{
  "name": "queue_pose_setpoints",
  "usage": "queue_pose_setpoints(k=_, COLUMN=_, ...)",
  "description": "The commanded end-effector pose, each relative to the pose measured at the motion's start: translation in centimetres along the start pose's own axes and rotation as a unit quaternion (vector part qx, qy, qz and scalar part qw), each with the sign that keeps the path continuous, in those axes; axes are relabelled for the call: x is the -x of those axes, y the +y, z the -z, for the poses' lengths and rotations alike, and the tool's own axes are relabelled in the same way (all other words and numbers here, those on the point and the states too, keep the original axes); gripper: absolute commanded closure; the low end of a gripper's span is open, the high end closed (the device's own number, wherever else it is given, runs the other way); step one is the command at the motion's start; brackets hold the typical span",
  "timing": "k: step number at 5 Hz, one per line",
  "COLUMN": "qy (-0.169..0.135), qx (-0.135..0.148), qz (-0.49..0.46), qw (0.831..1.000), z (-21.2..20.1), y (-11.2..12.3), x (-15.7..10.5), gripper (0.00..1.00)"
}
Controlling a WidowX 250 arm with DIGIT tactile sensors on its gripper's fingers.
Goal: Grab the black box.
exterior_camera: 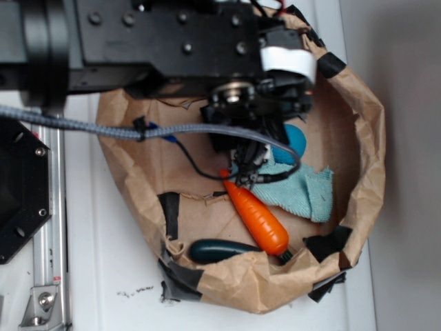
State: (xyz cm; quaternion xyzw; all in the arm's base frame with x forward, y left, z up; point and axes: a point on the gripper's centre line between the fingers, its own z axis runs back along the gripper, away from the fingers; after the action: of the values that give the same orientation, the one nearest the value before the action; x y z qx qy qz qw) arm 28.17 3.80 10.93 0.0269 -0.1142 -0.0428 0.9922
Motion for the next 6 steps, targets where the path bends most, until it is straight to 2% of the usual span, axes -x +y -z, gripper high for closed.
queue_pose_setpoints(k=1, qy=0.006, qx=-0.021, qz=0.057, qw=0.998, z=-6.5, y=-0.3, x=0.6, gripper=1.0)
queue_pose_setpoints(k=2, qy=0.037, qx=-0.004, qz=0.035, qw=0.999, z=-5.2, y=0.6, x=1.8, gripper=0.0)
queue_pose_setpoints(k=3, qy=0.054, qx=-0.026, qz=0.017, qw=0.998, z=-1.7, y=1.9, x=3.9, gripper=0.0)
queue_pose_setpoints(k=4, qy=0.075, qx=-0.031, qz=0.033, qw=0.996, z=0.5, y=2.1, x=5.0, gripper=0.0)
queue_pose_setpoints(k=5, qy=0.076, qx=-0.026, qz=0.071, qw=0.994, z=1.0, y=1.6, x=5.5, gripper=0.0)
queue_pose_setpoints(k=6, qy=0.071, qx=-0.041, qz=0.137, qw=0.987, z=1.2, y=0.2, x=5.8, gripper=0.0)
